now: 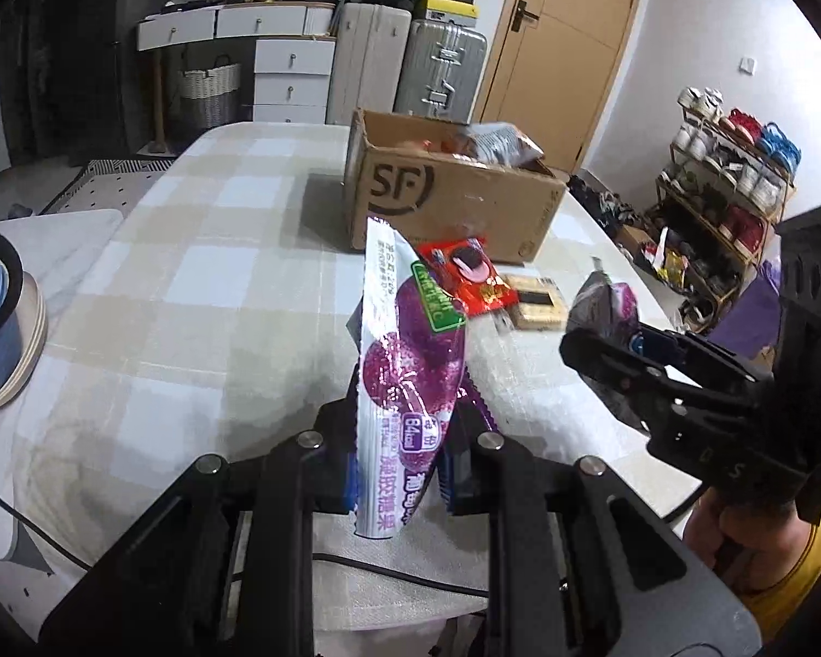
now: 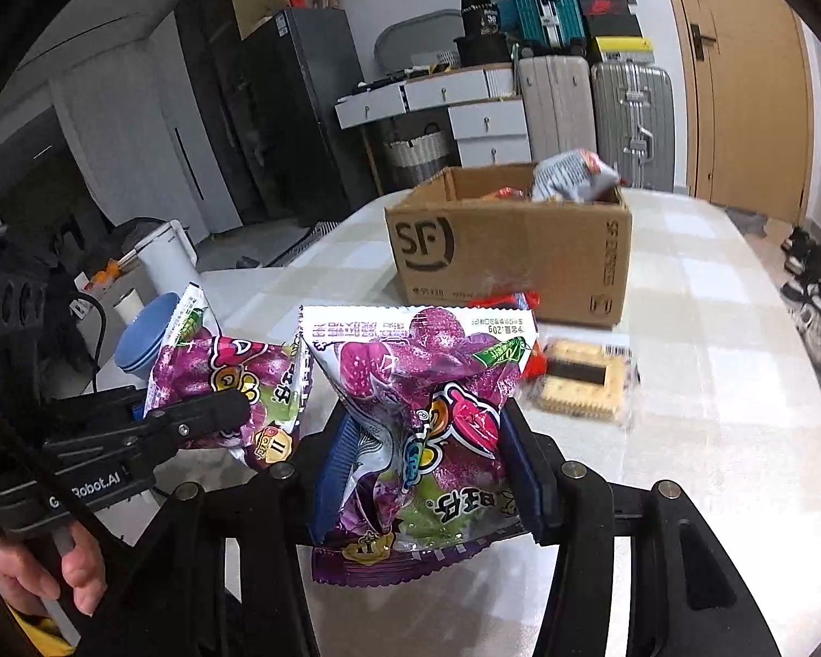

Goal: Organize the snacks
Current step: 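Grasp another purple grape candy bag with the left gripper while the right holds its bag, then carry both grape candy bags over the SF box, then open both grippers to drop the candy bags into the box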

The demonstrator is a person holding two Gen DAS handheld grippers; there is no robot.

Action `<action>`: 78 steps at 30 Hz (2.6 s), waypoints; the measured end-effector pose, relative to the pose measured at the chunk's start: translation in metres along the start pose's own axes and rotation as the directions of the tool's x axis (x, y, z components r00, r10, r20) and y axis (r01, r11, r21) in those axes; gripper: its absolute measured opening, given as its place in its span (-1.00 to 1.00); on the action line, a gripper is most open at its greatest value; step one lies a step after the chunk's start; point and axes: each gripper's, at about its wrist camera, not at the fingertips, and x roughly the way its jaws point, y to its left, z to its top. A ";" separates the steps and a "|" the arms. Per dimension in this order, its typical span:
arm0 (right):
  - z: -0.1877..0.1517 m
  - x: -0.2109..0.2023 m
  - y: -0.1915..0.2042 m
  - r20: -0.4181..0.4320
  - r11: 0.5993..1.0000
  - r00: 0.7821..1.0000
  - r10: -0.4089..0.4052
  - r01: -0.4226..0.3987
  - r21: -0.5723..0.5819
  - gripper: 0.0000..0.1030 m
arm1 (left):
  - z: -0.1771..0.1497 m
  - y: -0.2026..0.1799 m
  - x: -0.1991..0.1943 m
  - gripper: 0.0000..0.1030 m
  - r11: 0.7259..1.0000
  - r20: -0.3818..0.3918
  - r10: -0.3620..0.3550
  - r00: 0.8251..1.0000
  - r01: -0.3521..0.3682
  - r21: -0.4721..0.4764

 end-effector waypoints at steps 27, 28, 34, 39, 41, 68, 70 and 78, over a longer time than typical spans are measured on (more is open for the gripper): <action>0.180 0.043 -0.052 0.082 0.996 0.994 -0.068 0.072 -0.055 0.00 | 0.228 0.000 0.086 -0.66 0.996 -0.026 -0.083 0.996 0.083 0.010; 0.183 0.051 -0.056 0.072 0.995 0.994 -0.079 0.083 -0.062 0.00 | 0.237 0.000 0.096 -0.66 0.997 -0.033 -0.073 0.997 0.073 0.011; 0.192 0.098 -0.069 0.008 0.986 0.993 -0.118 0.119 -0.121 0.00 | 0.271 -0.004 0.149 -0.65 0.997 -0.069 -0.073 0.995 0.075 0.030; 0.192 0.128 -0.077 -0.030 0.980 0.989 -0.142 0.137 -0.144 0.00 | 0.277 -0.004 0.191 -0.65 0.996 -0.113 -0.071 0.991 0.077 0.051; 0.191 0.137 -0.080 -0.047 0.979 0.989 -0.140 0.132 -0.154 0.00 | 0.279 -0.004 0.204 -0.65 0.995 -0.120 -0.067 0.990 0.075 0.063; 0.186 0.178 -0.089 -0.180 0.974 0.969 -0.166 0.133 -0.182 0.01 | 0.244 -0.008 0.238 -0.65 0.992 -0.197 -0.044 0.979 0.066 0.106; 0.186 0.177 -0.086 -0.168 0.970 0.969 -0.183 0.150 -0.192 0.02 | 0.244 -0.009 0.237 -0.65 0.992 -0.200 -0.036 0.979 0.060 0.112; 0.185 0.172 -0.088 -0.157 0.971 0.969 -0.189 0.160 -0.179 0.03 | 0.247 -0.007 0.232 -0.46 0.992 -0.226 -0.046 0.973 0.070 0.103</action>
